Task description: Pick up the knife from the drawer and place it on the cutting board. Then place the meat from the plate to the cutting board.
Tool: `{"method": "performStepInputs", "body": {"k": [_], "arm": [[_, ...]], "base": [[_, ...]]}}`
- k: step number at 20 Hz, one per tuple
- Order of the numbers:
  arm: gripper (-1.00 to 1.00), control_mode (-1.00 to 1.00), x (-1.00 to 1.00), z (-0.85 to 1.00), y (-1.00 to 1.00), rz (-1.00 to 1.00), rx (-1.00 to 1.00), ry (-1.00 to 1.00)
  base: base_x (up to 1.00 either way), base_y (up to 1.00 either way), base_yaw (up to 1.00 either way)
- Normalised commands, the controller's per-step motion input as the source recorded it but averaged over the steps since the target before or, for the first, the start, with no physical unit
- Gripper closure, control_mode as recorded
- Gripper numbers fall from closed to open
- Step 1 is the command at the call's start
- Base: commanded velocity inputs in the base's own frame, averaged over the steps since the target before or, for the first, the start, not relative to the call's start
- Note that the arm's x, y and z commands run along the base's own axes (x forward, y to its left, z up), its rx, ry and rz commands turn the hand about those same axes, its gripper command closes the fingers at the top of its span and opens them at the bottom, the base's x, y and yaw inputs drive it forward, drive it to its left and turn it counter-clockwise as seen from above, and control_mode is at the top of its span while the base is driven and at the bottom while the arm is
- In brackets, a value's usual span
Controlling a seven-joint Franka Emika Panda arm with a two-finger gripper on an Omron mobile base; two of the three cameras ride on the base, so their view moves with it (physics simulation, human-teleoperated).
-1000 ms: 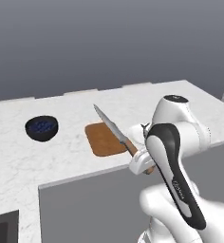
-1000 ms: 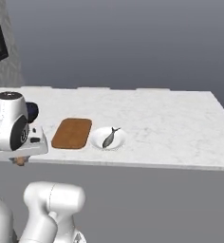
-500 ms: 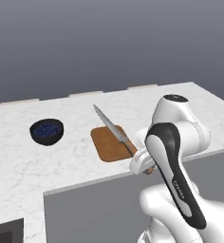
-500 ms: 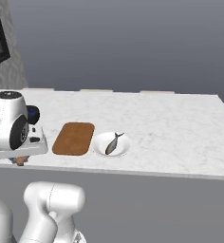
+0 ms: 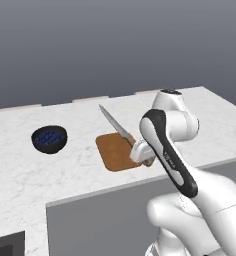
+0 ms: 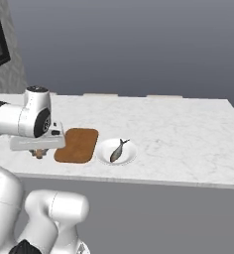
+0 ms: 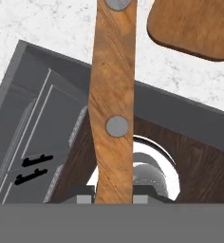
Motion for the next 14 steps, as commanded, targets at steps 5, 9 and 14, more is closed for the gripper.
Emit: {"method": "performStepInputs", "body": {"k": [5, 9, 14], "arm": [[1.0, -1.0, 1.0, -0.59, 0.05, -0.02, -0.09, 0.16], [1.0, -1.0, 1.0, -0.75, 0.02, -0.1, -0.12, 0.1], [1.0, -1.0, 0.95, -0.64, 0.22, -0.26, -0.09, 0.06]], "base": [[0.0, 0.0, 0.0], [0.0, 0.0, 0.0], [0.0, 0.0, 0.0]]}}
